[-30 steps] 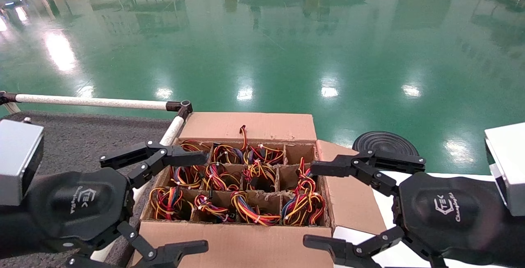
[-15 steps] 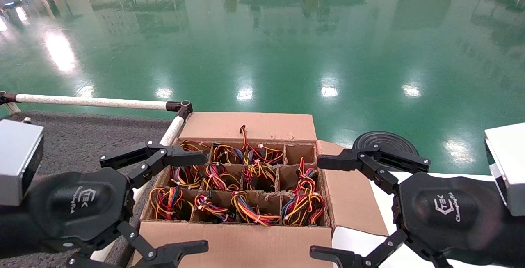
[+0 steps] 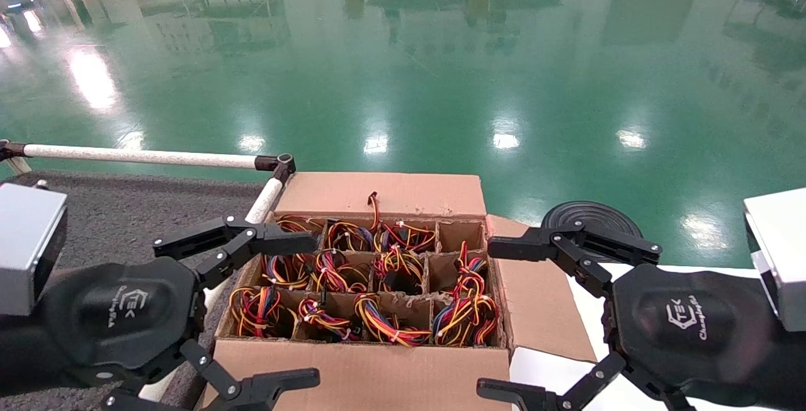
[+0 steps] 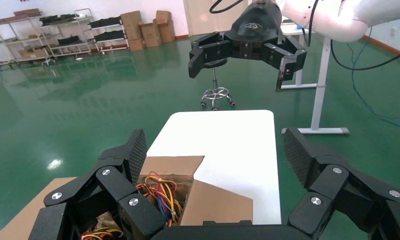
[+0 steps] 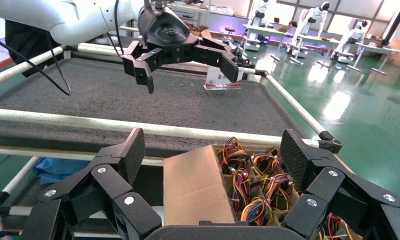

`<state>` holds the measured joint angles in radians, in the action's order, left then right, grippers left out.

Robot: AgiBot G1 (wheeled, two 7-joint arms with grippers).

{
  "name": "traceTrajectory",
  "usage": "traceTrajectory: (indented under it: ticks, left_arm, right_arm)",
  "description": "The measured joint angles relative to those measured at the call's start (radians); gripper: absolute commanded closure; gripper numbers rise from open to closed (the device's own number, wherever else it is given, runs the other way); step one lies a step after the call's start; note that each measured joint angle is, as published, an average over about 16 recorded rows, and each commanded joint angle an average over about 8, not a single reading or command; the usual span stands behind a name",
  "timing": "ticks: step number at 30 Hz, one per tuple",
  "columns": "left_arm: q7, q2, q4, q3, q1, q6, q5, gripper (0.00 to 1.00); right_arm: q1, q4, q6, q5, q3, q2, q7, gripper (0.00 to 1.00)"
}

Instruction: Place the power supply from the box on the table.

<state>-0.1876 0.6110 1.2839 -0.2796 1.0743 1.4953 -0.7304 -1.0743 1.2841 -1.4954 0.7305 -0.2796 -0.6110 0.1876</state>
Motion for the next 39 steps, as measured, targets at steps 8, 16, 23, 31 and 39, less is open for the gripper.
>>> traceTrajectory:
  ticks: [8, 16, 23, 31, 39]
  left_arm:
    - [0.000, -0.001, 0.000, 0.000, 0.001, 0.000, -0.001, 0.00]
    - [0.002, -0.010, 0.001, -0.005, 0.008, 0.001, -0.013, 0.00]
    - [0.002, -0.037, 0.006, -0.042, 0.037, -0.001, -0.066, 0.00]
    - [-0.010, -0.073, 0.023, -0.143, 0.112, -0.004, -0.219, 0.00]
    - [-0.019, -0.077, 0.037, -0.273, 0.197, -0.011, -0.428, 0.00]
  right_arm:
    - [0.000, 0.000, 0.000, 0.000, 0.000, 0.000, 0.000, 1.00]
    - [0.000, 0.000, 0.000, 0.000, 0.000, 0.000, 0.000, 1.00]
    - [0.000, 0.000, 0.000, 0.000, 0.000, 0.000, 0.000, 1.00]
    - [0.000, 0.000, 0.000, 0.000, 0.000, 0.000, 0.000, 1.00]
    - [0.000, 0.000, 0.000, 0.000, 0.000, 0.000, 0.000, 1.00]
